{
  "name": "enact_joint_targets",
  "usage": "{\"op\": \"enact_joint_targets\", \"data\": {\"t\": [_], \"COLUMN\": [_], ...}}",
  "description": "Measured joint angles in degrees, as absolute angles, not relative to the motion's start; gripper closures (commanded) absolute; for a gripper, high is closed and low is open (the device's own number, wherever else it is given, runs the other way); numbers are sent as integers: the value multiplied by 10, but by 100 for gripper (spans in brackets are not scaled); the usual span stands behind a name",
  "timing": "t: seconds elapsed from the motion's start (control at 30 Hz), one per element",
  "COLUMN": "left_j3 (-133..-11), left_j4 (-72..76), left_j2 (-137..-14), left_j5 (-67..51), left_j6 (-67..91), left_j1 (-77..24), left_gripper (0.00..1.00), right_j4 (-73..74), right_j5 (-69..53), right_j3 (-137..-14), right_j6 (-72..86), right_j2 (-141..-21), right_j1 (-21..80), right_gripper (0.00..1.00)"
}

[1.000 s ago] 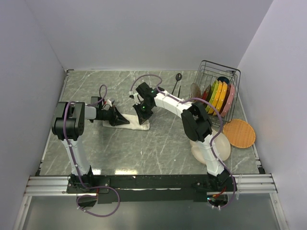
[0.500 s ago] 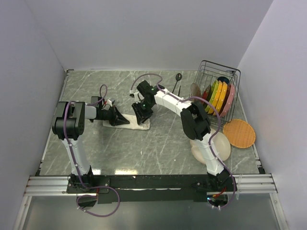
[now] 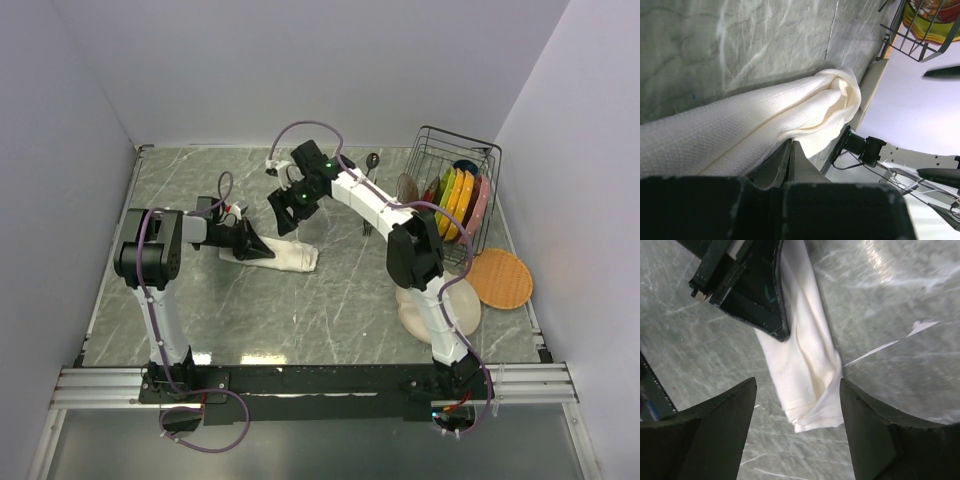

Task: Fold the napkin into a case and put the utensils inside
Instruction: Smooth out the smaller rectangle-folded napkin at the center of the board, then pick up the smaller rectangle-folded napkin from the center of the board.

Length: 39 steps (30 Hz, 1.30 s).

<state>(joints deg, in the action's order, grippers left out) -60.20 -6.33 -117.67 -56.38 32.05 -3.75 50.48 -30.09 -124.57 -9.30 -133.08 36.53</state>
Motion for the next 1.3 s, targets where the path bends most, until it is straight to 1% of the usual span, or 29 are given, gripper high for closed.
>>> {"op": "enact_joint_targets", "data": {"t": [0.17,0.33,0.63,0.77,0.83,0.87,0.93,0.97,1.03,1.13,1.17,1.23,1.27,1.3], "left_j3": [-611,-616,-620,-621,-622,-623,-624,-625,-627,-630,-631,-633,-635,-635], "left_j4": [-76,-85,-91,-93,-93,-93,-95,-96,-98,-100,-101,-103,-104,-104], "left_j2": [-1180,-1181,-1184,-1185,-1186,-1187,-1187,-1188,-1190,-1192,-1193,-1195,-1197,-1197], "left_j5": [-566,-566,-569,-570,-572,-572,-572,-573,-574,-576,-576,-578,-580,-581], "left_j6": [305,292,282,281,281,281,281,281,281,281,281,281,281,281], "left_j1": [-39,-40,-41,-41,-41,-41,-41,-41,-41,-42,-42,-43,-43,-43], "left_gripper": [99,99,99,99,99,99,99,99,99,99,99,99,99,99], "right_j4": [489,486,484,485,487,487,490,491,491,489,490,493,495,496], "right_j5": [-308,-316,-326,-331,-338,-340,-350,-356,-363,-369,-369,-371,-372,-374], "right_j3": [-1263,-1256,-1251,-1251,-1251,-1251,-1249,-1245,-1240,-1237,-1237,-1237,-1237,-1237], "right_j6": [-113,-122,-141,-151,-157,-162,-168,-171,-179,-185,-185,-188,-188,-188], "right_j2": [-1354,-1375,-1414,-1421,-1424,-1425,-1425,-1425,-1425,-1425,-1425,-1425,-1426,-1427], "right_j1": [364,364,364,364,363,363,363,363,362,361,361,361,361,361], "right_gripper": [16,16,27,39,41,45,48,52,55,64,70,75,80,82]}}
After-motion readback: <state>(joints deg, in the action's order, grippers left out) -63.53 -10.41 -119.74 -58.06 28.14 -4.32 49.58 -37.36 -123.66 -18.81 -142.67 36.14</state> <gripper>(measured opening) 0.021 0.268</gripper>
